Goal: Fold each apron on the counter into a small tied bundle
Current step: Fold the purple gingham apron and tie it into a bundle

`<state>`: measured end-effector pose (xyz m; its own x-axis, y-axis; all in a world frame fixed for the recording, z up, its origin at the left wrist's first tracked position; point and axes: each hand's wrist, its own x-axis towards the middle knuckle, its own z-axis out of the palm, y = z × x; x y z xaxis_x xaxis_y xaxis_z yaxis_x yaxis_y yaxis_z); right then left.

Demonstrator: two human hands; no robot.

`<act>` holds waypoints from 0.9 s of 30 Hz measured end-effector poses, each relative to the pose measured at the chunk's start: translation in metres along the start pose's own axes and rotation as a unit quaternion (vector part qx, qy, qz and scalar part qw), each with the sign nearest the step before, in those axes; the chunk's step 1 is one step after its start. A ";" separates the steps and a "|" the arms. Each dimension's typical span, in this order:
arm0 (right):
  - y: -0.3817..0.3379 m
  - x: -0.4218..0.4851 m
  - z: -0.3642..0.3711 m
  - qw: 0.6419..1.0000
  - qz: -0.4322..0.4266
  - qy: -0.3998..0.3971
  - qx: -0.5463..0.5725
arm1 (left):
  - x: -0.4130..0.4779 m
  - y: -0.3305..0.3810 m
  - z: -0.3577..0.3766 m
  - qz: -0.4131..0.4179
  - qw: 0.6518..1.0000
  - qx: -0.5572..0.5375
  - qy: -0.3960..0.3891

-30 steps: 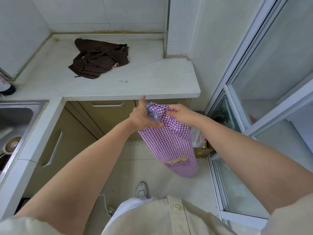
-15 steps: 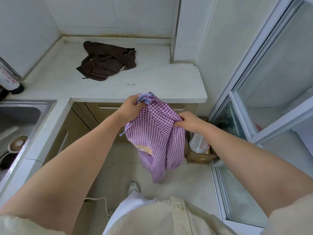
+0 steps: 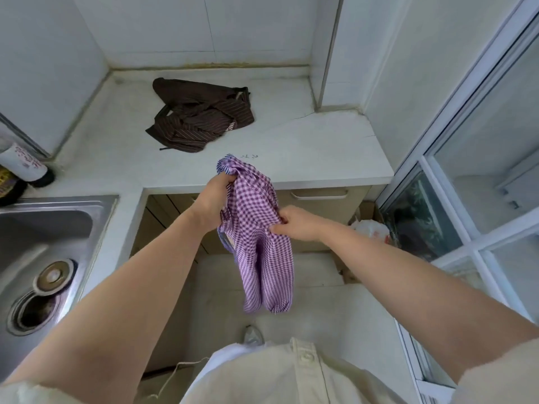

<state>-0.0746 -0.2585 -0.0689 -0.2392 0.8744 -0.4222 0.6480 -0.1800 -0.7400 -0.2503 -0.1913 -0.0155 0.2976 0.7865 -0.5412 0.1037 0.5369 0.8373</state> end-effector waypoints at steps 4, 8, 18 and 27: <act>0.001 0.018 0.005 0.987 0.017 0.161 0.003 | 0.009 0.006 -0.021 -0.020 1.000 -0.014 0.007; -0.003 0.024 0.008 0.988 0.006 0.147 0.039 | 0.011 0.011 -0.030 -0.030 0.999 -0.013 -0.008; -0.016 0.031 0.022 0.974 -0.008 0.176 0.141 | 0.020 0.009 -0.051 -0.044 0.999 0.007 -0.010; -0.022 0.039 0.027 0.990 0.040 0.085 0.105 | 0.028 0.009 -0.057 -0.052 0.997 -0.009 -0.048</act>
<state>-0.1175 -0.2325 -0.0837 -0.0570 0.9133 -0.4034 0.4913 -0.3260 -0.8077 -0.2954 -0.1471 -0.0271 0.3752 0.6940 -0.6145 0.1221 0.6202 0.7749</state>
